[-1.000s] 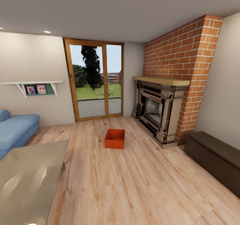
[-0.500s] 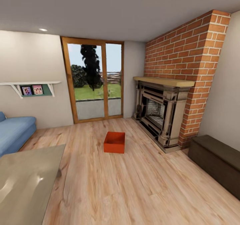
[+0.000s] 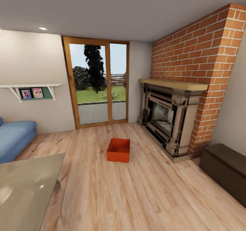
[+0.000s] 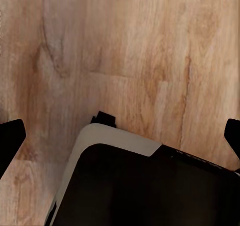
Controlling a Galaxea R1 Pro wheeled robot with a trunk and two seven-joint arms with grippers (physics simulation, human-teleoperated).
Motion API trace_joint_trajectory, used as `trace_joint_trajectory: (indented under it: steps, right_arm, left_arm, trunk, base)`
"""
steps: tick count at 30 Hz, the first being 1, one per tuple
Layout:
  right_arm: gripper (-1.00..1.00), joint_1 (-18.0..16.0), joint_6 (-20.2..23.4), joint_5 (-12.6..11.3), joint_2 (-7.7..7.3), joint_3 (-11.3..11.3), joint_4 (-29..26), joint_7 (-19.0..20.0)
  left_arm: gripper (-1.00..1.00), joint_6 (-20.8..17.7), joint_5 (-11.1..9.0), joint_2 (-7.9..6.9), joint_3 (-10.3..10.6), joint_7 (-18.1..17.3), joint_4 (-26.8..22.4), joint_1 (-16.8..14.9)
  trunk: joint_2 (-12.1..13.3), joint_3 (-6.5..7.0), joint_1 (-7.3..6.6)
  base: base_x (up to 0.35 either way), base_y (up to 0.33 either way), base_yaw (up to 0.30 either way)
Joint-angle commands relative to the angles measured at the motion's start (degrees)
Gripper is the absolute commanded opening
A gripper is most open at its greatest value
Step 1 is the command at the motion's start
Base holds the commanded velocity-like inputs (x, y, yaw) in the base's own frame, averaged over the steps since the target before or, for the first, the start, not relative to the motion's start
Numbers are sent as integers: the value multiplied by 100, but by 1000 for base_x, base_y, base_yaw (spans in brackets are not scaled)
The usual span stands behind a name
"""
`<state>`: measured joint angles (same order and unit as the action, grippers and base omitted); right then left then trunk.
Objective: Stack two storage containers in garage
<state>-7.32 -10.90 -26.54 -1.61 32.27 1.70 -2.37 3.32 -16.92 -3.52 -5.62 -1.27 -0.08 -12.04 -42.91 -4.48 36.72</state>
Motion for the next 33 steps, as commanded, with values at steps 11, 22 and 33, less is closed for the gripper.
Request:
trace_joint_trajectory:
  steps: [11, 22, 33]
  right_arm:
    - [100, -6, -27, -62, 3, 57, 15, -1]
    - [100, -6, -8, -58, -5, 82, 15, 8]
    - [100, -6, -41, -48, -7, 66, 15, 0]
  left_arm:
    - [100, 11, -5, 0, -44, -13, 8, -7]
    - [100, 19, -5, 0, -44, -13, 8, -6]
    - [100, 12, -5, 0, -44, -13, 7, -7]
  trunk:
    - [-6, -9, 4]
    - [-6, -9, 4]
    - [-6, -9, 4]
  base:
    - [326, 0, 145]
    - [326, 0, 1]
    - [326, 0, 0]
